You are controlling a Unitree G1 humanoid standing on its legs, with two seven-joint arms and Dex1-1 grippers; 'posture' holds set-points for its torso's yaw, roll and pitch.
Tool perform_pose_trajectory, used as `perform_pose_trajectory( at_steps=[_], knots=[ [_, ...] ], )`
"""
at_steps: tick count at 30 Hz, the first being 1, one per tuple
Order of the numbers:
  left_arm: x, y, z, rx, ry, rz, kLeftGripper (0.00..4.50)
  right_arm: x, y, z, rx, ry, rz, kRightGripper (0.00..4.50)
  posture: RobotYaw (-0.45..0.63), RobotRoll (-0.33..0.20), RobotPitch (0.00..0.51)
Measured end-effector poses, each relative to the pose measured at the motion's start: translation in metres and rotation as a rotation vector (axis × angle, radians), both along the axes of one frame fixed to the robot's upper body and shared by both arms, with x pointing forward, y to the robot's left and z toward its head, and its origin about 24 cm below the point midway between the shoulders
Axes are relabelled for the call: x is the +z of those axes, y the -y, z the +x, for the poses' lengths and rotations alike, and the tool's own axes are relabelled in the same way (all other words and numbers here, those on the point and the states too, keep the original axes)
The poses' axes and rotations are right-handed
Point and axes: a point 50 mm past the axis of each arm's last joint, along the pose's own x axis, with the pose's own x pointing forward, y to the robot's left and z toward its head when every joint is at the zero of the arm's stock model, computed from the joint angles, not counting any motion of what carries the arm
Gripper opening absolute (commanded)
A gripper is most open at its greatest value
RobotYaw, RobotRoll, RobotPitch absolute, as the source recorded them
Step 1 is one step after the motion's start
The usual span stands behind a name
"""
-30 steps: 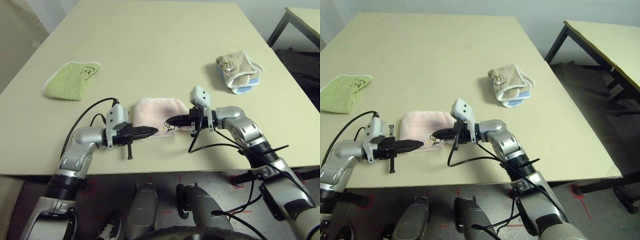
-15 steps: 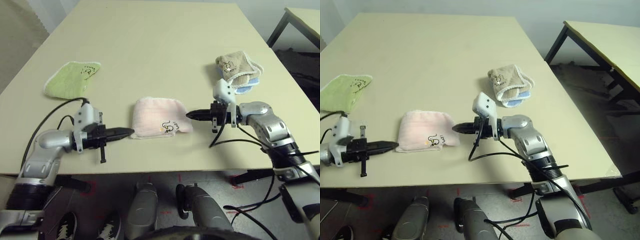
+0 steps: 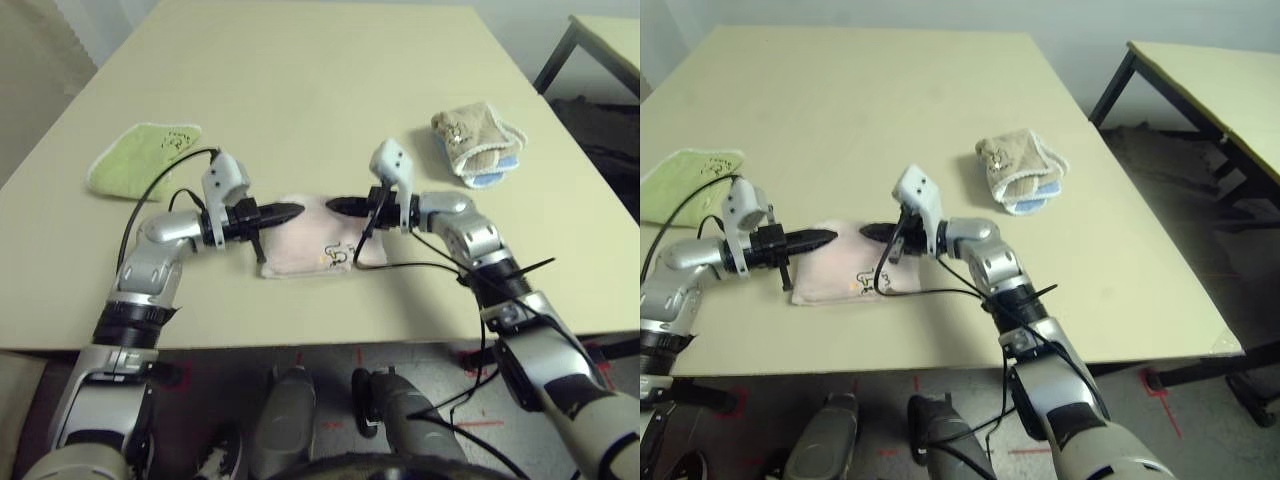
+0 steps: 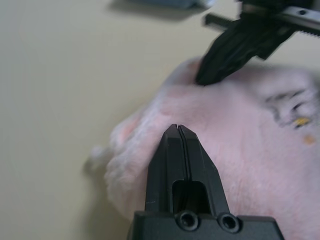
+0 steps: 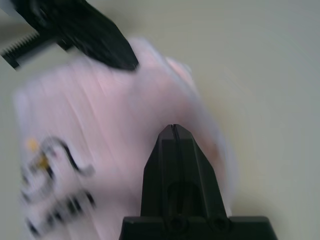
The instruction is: Fold the towel and set it aside.
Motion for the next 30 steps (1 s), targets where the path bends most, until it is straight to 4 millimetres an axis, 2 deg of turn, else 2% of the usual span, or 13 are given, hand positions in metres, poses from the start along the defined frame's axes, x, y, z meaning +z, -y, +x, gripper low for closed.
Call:
perform_pose_trajectory(
  at_steps=[4, 8, 12, 16, 20, 24, 26, 30],
  knots=[
    [-0.003, -0.018, -0.003, 0.047, -0.009, 0.055, 0.03, 0.0, 0.025, 0.003, -0.05, 0.006, -0.047, 0.0, 0.14, 0.0, 0.154],
    [0.001, -0.04, -0.008, 0.104, -0.003, 0.081, 0.03, 0.014, 0.055, 0.007, -0.124, 0.035, -0.07, 0.0, 0.14, 0.0, 0.154],
    [0.017, -0.053, -0.008, 0.148, 0.036, 0.028, 0.03, 0.032, 0.066, 0.007, -0.153, 0.051, -0.03, 0.0, 0.14, 0.0, 0.153],
    [0.035, -0.049, -0.002, 0.148, 0.08, -0.026, 0.03, 0.05, 0.049, 0.007, -0.147, 0.08, 0.035, 0.0, 0.14, 0.0, 0.151],
    [0.038, -0.017, 0.007, 0.09, 0.103, -0.095, 0.03, 0.057, 0.009, 0.004, -0.105, 0.078, 0.122, 0.0, 0.13, 0.0, 0.15],
    [0.02, 0.012, 0.012, 0.038, 0.062, -0.102, 0.03, 0.044, -0.018, -0.001, -0.071, 0.031, 0.145, 0.0, 0.11, 0.0, 0.154],
    [0.01, 0.024, 0.014, 0.029, 0.034, -0.097, 0.03, 0.028, -0.028, -0.002, -0.075, -0.02, 0.135, 0.0, 0.11, 0.0, 0.154],
    [0.003, 0.028, 0.017, 0.058, 0.01, -0.071, 0.03, 0.0, -0.027, 0.0, -0.112, -0.086, 0.067, 0.0, 0.12, 0.0, 0.156]
  ],
)
